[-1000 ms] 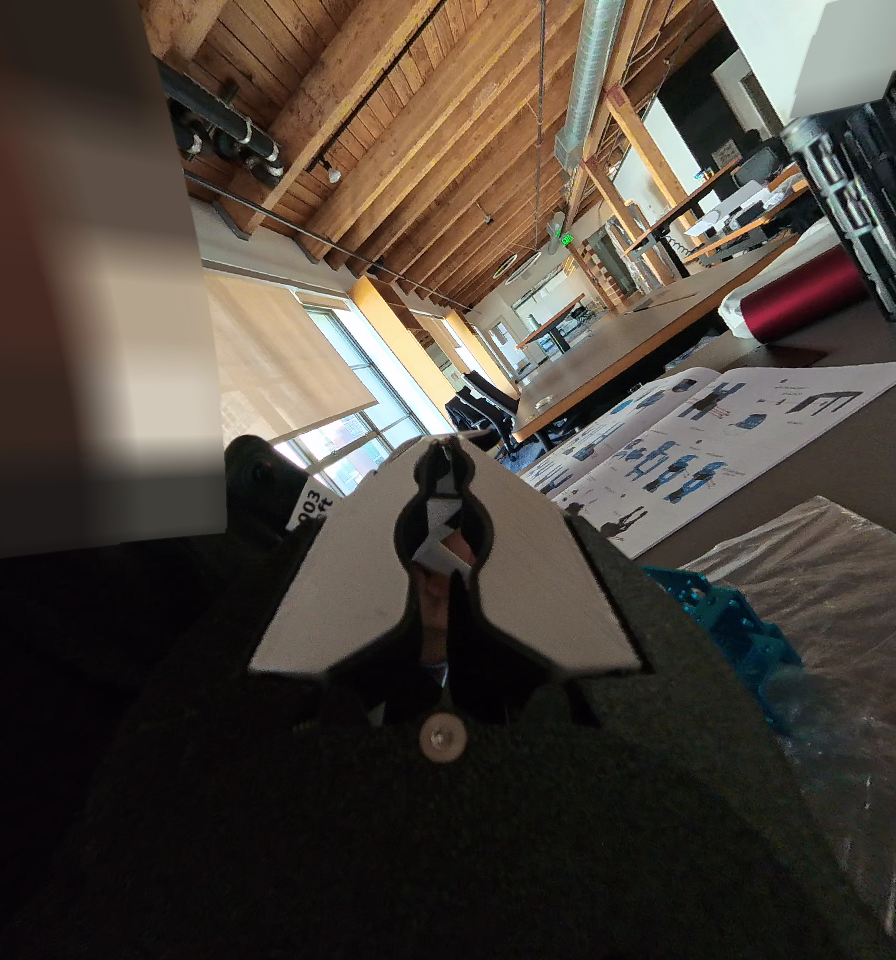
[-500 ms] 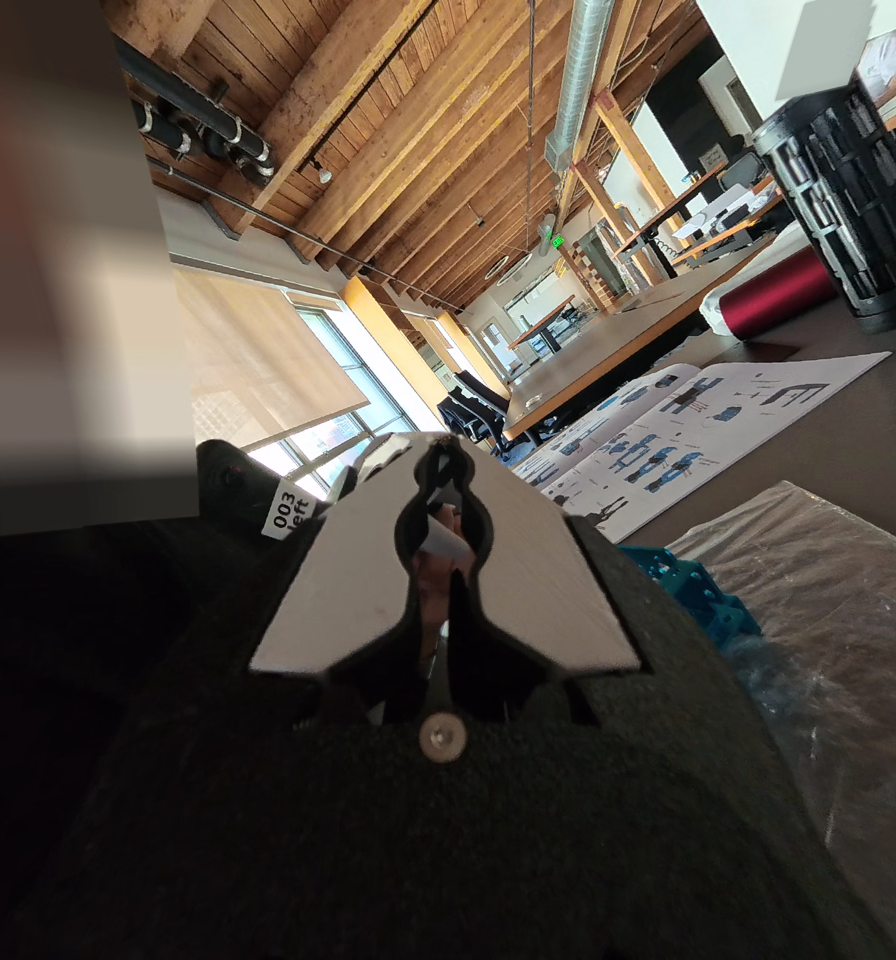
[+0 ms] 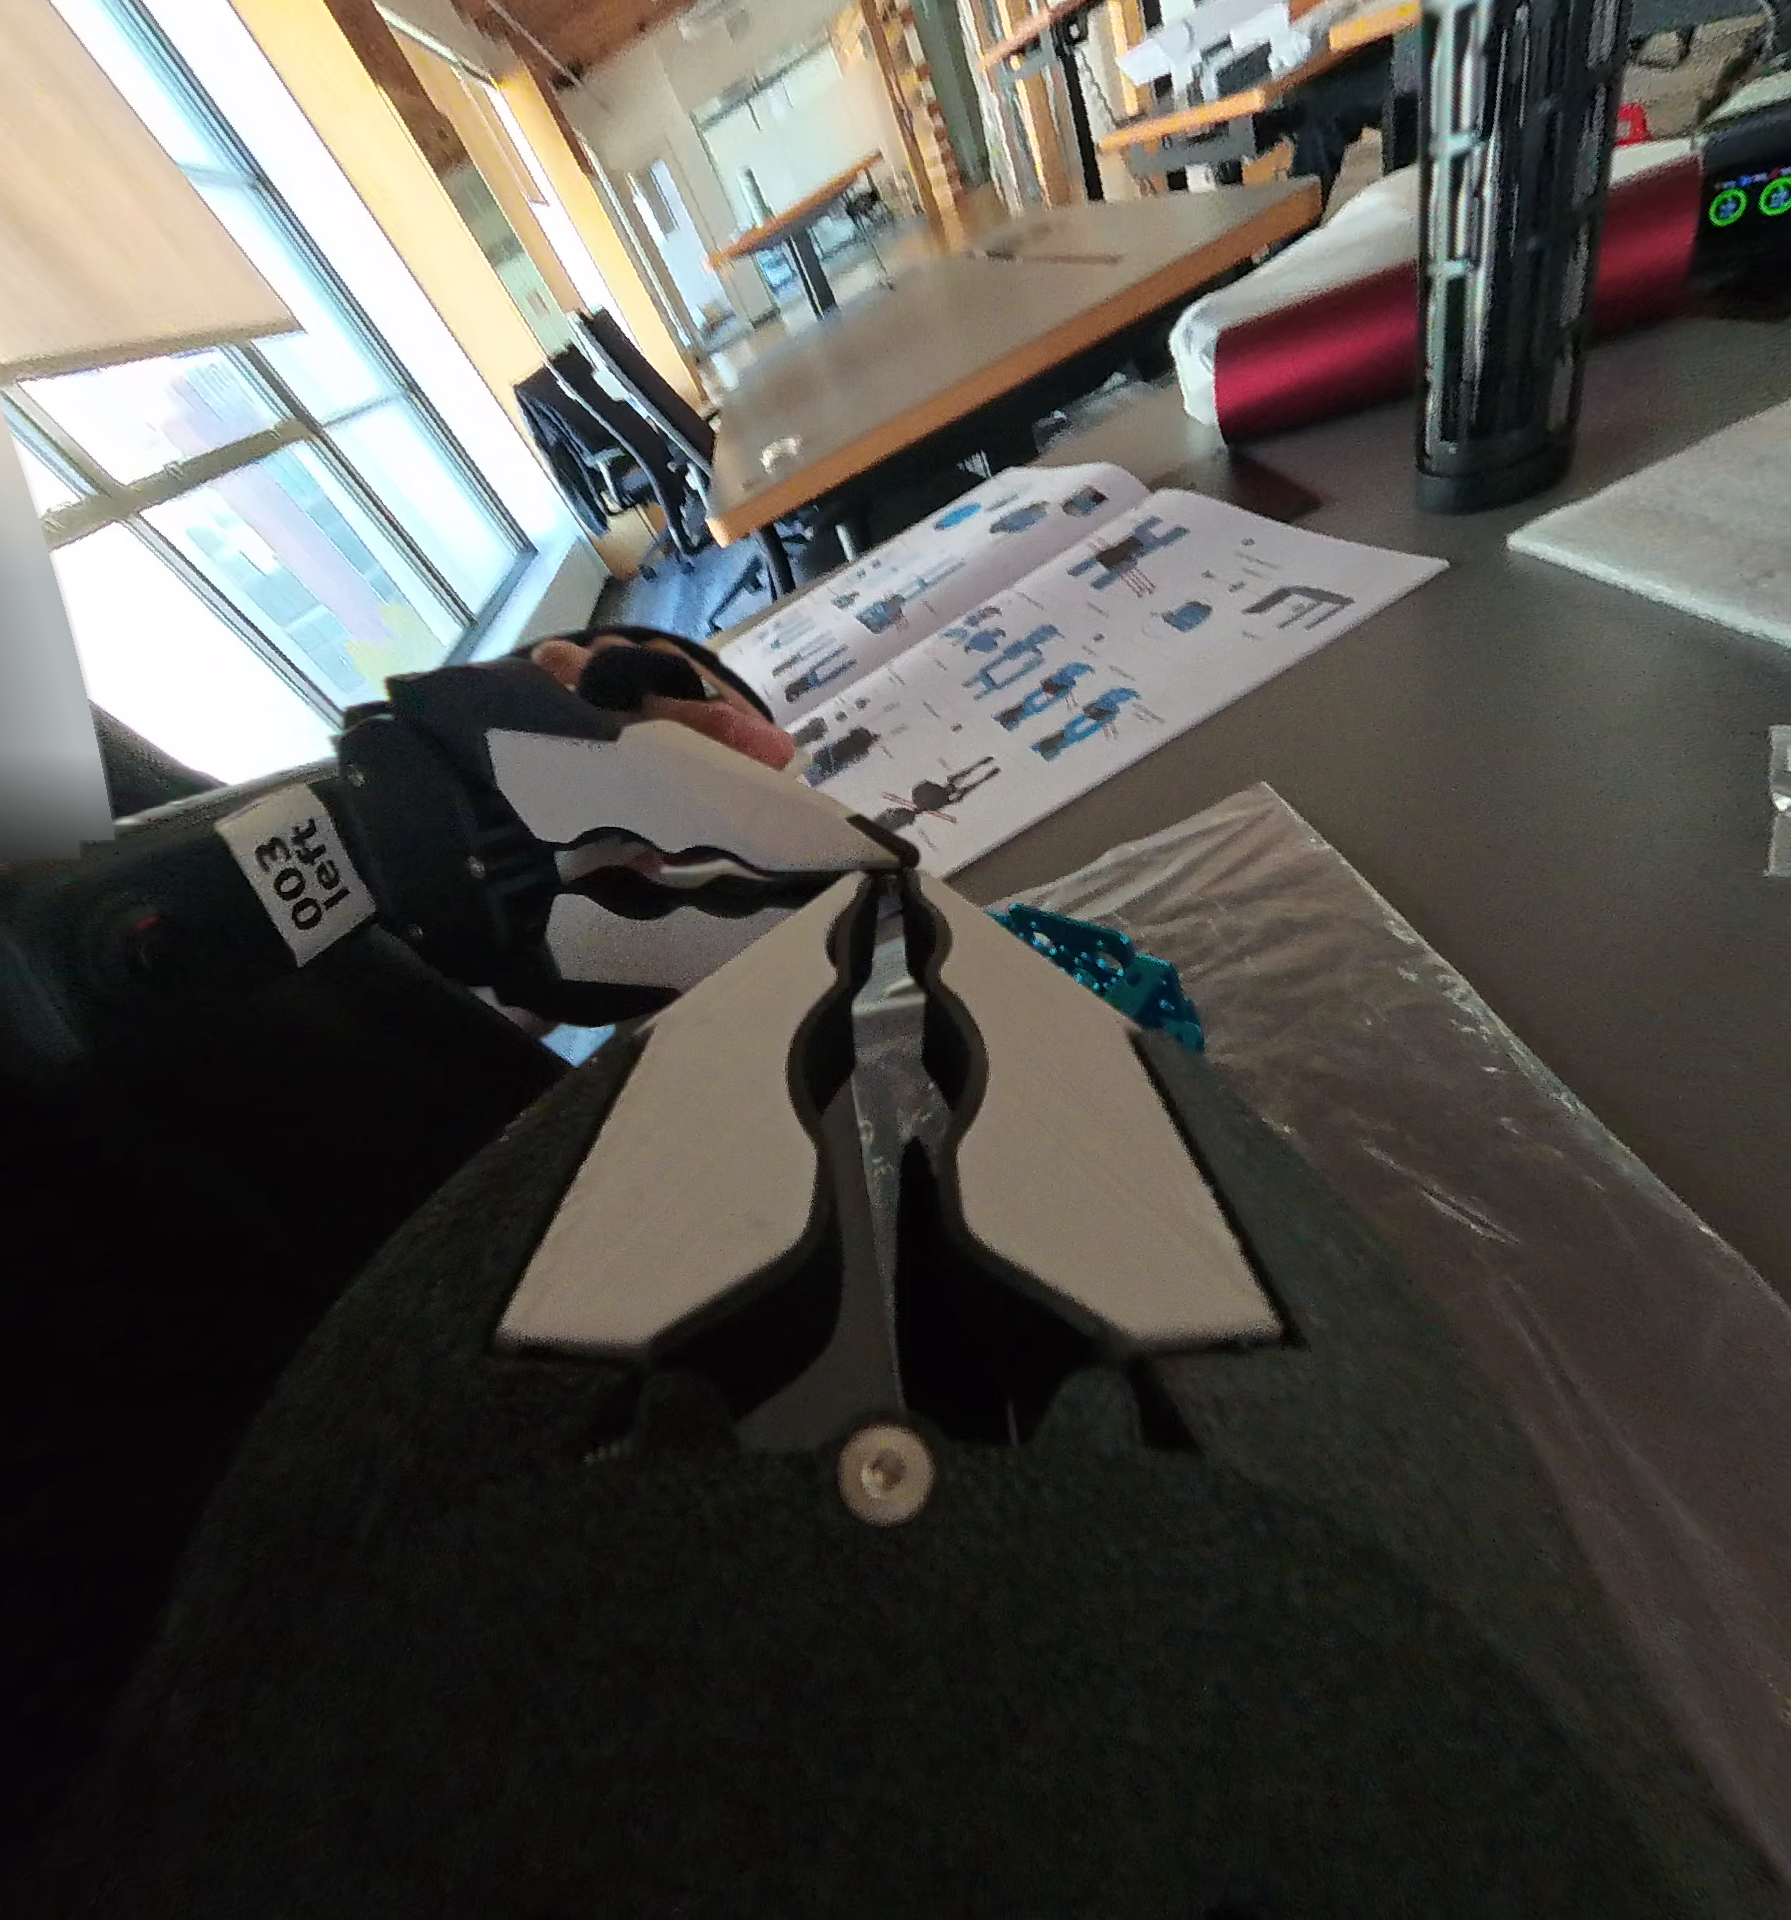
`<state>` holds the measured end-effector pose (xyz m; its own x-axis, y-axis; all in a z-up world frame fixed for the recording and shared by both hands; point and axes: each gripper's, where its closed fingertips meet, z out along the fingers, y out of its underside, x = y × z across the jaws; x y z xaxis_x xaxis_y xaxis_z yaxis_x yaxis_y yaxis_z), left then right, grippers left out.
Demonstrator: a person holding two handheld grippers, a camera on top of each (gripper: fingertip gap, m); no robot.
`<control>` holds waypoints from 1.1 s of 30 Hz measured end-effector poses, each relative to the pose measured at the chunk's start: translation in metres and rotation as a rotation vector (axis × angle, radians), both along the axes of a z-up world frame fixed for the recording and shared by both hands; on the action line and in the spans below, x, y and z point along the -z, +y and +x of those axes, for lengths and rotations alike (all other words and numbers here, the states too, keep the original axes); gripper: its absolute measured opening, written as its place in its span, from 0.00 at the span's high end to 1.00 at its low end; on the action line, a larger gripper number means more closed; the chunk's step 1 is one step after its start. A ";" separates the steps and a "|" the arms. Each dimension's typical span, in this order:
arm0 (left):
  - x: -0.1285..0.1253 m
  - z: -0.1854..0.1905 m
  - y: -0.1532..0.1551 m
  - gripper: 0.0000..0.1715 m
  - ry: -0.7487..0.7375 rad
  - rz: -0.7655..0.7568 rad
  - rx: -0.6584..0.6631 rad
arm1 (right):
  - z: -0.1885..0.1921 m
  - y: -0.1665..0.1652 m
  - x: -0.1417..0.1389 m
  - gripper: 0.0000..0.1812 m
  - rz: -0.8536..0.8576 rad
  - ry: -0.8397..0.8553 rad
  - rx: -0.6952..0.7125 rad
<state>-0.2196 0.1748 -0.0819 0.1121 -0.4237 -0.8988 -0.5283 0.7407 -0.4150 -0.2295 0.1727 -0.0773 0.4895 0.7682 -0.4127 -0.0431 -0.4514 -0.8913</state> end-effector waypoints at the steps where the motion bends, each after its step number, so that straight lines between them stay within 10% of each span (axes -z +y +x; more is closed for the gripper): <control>1: 0.002 -0.001 0.000 0.99 0.024 0.029 0.009 | -0.001 0.000 0.002 0.98 -0.009 -0.018 0.001; 9: 0.010 -0.024 0.010 0.90 -0.011 -0.282 0.076 | 0.006 0.004 0.011 0.98 0.043 -0.151 0.050; 16: 0.020 -0.073 0.107 0.90 -0.084 -0.727 0.024 | 0.011 0.002 0.040 0.98 0.103 -0.402 0.187; 21: 0.034 -0.072 0.113 0.89 -0.077 -0.883 0.107 | -0.001 -0.001 0.054 0.99 0.092 -0.408 0.292; 27: 0.065 -0.089 0.128 0.88 -0.138 -0.988 -0.127 | 0.007 -0.003 0.049 0.99 0.155 -0.467 0.470; 33: 0.045 -0.119 0.168 0.84 -0.281 -0.998 -0.309 | 0.019 -0.001 0.043 0.98 0.218 -0.464 0.586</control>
